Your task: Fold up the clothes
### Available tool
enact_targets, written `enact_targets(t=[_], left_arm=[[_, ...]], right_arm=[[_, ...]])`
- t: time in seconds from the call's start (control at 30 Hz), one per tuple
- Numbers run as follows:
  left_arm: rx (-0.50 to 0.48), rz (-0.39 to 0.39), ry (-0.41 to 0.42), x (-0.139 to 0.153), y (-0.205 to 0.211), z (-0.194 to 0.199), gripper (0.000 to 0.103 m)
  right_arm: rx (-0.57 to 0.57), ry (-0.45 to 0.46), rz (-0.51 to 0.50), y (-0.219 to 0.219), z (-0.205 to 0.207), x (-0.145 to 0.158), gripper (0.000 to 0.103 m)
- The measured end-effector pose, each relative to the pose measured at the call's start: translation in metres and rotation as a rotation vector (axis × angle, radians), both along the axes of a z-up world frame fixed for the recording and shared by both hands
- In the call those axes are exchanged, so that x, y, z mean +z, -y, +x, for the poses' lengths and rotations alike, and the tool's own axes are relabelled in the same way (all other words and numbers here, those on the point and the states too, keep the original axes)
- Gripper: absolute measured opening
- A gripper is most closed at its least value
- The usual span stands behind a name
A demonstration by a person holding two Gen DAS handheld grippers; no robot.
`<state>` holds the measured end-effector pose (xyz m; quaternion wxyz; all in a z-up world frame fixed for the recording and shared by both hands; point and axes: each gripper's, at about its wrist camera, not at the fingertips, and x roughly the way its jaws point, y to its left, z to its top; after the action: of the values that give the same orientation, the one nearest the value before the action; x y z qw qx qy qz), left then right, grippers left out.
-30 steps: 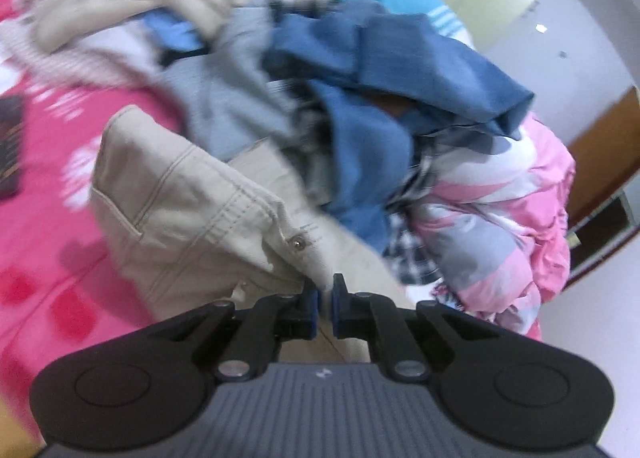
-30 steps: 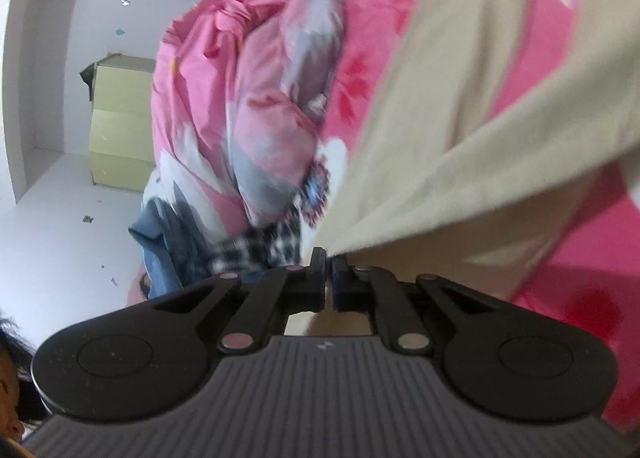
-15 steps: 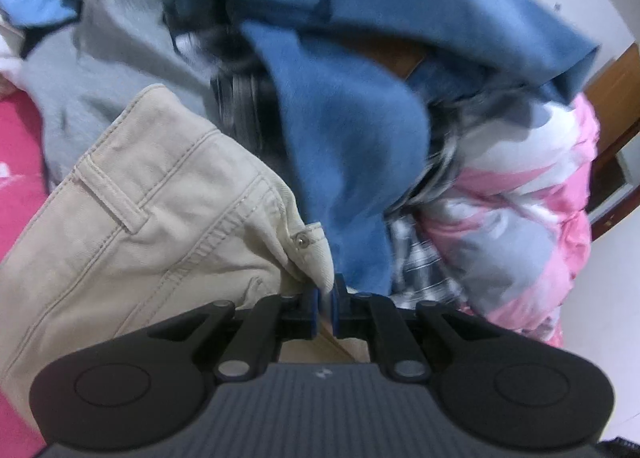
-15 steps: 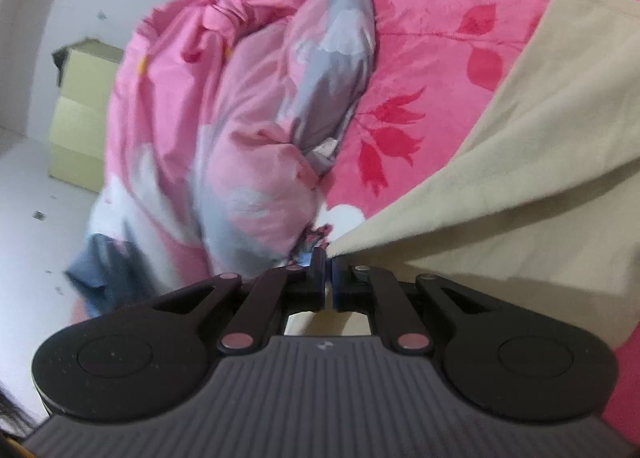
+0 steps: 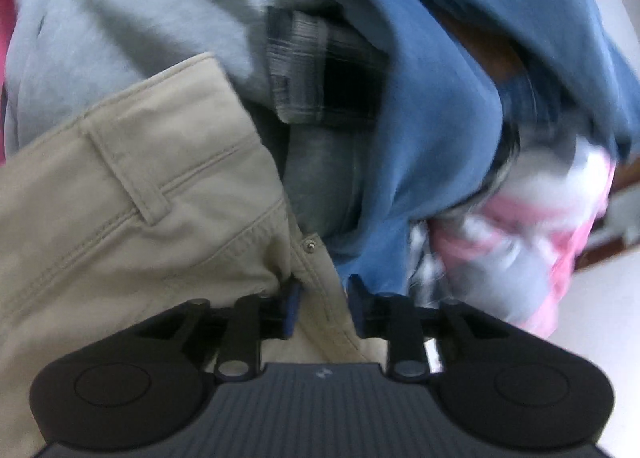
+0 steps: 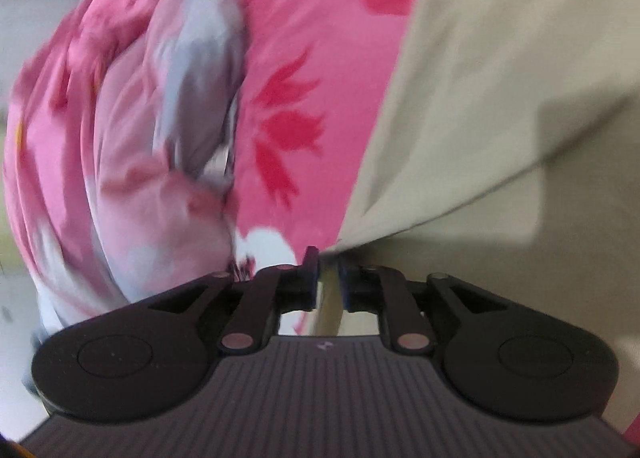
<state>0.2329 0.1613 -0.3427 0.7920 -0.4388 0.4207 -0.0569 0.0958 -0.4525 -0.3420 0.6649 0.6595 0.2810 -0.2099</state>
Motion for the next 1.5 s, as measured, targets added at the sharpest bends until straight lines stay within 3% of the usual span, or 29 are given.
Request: enact_targets(t=[0.03, 0.1, 0.17, 0.27, 0.37, 0.53, 0.63, 0.7, 0.77, 1.0, 1.1, 1.2, 1.27, 1.33, 1.5], left_arm=[[0.030, -0.050, -0.008, -0.002, -0.004, 0.000, 0.036], [0.076, -0.111, -0.011, -0.003, -0.009, 0.002, 0.039], [0.086, -0.096, 0.006, 0.002, -0.007, 0.005, 0.041], [0.055, -0.011, 0.030, 0.009, 0.005, 0.006, 0.047], [-0.004, 0.122, 0.071, 0.020, 0.022, 0.003, 0.047], [-0.067, 0.279, 0.125, 0.044, 0.045, -0.012, 0.049], [-0.107, 0.362, 0.140, 0.058, 0.063, -0.023, 0.052], [-0.161, 0.411, 0.132, 0.062, 0.084, -0.027, 0.052], [-0.218, 0.444, 0.124, 0.065, 0.113, -0.029, 0.052], [-0.459, 0.477, 0.145, 0.059, 0.243, -0.053, 0.052], [-0.569, 0.484, 0.153, 0.050, 0.293, -0.074, 0.052], [-0.690, 0.512, 0.182, 0.039, 0.349, -0.091, 0.052], [-0.778, 0.530, 0.212, 0.034, 0.381, -0.104, 0.052], [-0.864, 0.552, 0.245, 0.031, 0.412, -0.113, 0.052], [-1.038, 0.625, 0.336, 0.025, 0.484, -0.125, 0.052]], right_arm=[[-0.033, 0.005, 0.021, 0.002, -0.004, -0.001, 0.024], [-0.075, 0.010, 0.023, 0.007, -0.012, 0.003, 0.031], [-0.073, 0.017, 0.001, 0.010, -0.017, 0.012, 0.031], [-0.031, 0.022, -0.099, 0.010, -0.020, 0.032, 0.035], [0.042, 0.016, -0.239, 0.007, -0.022, 0.057, 0.037], [0.252, 0.062, -0.462, -0.007, -0.017, 0.086, 0.037], [0.396, 0.055, -0.470, -0.020, -0.018, 0.084, 0.037], [0.526, 0.012, -0.492, -0.031, -0.025, 0.083, 0.037], [0.671, -0.054, -0.584, -0.039, -0.041, 0.087, 0.036], [0.980, -0.416, -1.178, -0.015, -0.102, 0.090, 0.036], [1.099, -0.488, -1.297, 0.007, -0.111, 0.073, 0.034], [1.191, -0.481, -1.318, 0.025, -0.114, 0.053, 0.026], [1.190, -0.483, -1.318, 0.045, -0.110, 0.042, 0.016], [1.104, -0.451, -1.324, 0.068, -0.101, 0.044, 0.016], [0.729, -0.399, -1.255, 0.148, -0.082, 0.063, 0.016]])
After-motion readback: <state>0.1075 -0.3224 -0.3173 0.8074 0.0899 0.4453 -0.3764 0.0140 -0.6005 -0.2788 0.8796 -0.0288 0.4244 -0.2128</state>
